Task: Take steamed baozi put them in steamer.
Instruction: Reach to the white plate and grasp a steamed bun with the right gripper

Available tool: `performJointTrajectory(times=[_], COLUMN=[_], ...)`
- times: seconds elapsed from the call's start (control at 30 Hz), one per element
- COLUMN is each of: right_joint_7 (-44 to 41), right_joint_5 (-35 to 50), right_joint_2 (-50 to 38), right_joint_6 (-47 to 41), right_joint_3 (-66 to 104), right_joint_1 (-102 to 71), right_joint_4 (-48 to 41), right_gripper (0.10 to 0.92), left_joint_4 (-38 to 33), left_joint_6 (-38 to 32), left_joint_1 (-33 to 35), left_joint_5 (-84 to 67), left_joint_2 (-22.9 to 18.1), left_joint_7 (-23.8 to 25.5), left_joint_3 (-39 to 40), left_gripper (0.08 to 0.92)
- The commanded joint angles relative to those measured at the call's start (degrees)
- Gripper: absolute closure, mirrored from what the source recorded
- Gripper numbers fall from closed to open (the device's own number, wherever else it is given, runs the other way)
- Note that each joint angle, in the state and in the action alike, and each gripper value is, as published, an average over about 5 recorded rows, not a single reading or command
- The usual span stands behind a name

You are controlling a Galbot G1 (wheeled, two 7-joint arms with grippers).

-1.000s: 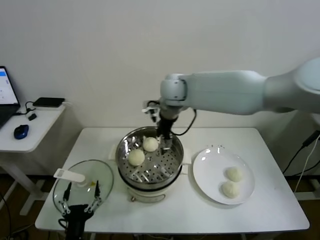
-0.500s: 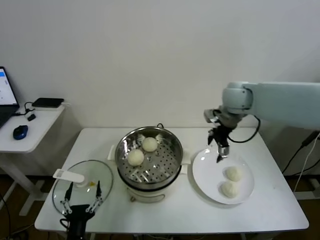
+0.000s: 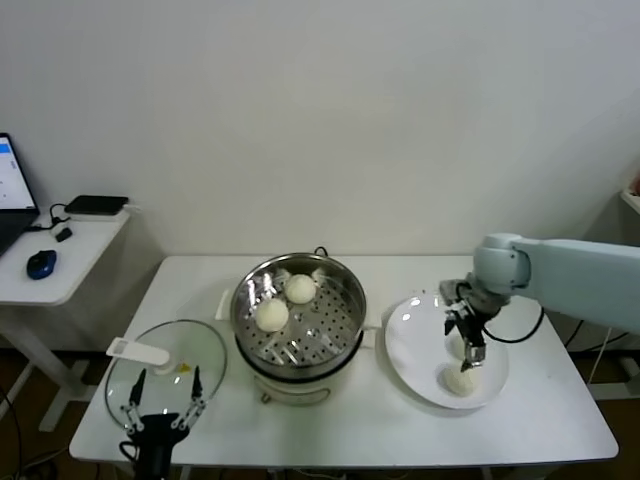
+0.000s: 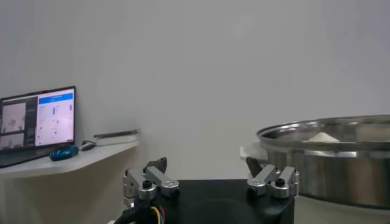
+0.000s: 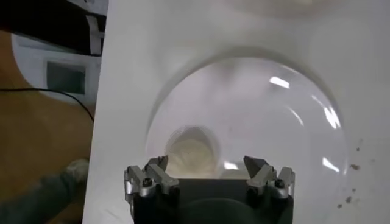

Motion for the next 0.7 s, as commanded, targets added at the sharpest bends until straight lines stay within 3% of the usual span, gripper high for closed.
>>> performJointTrajectory(times=[0.03,0.7], right_joint_7=[1.1,0.8], right_joint_5=[-5.1,-6.4], right_joint_2=[-2.5,-0.9], right_joint_6=[-0.6,-1.0], right_joint_3=[5.1,6.9], right_joint_1=[-9.1,-11.6], right_joint_4=[-0.9,-4.9], right_gripper=[0.203,0.219], left_joint_4=[0.1,0.5], left_joint_6=[-0.1,-0.1], left_joint_1=[0.2,-0.2], left_joint_5=[0.1,0.3], left_joint_2=[-2.8,-2.8], left_joint_7=[0.0,-0.1], left_joint_3=[0.0,-0.2], left_gripper=[0.177,0.177])
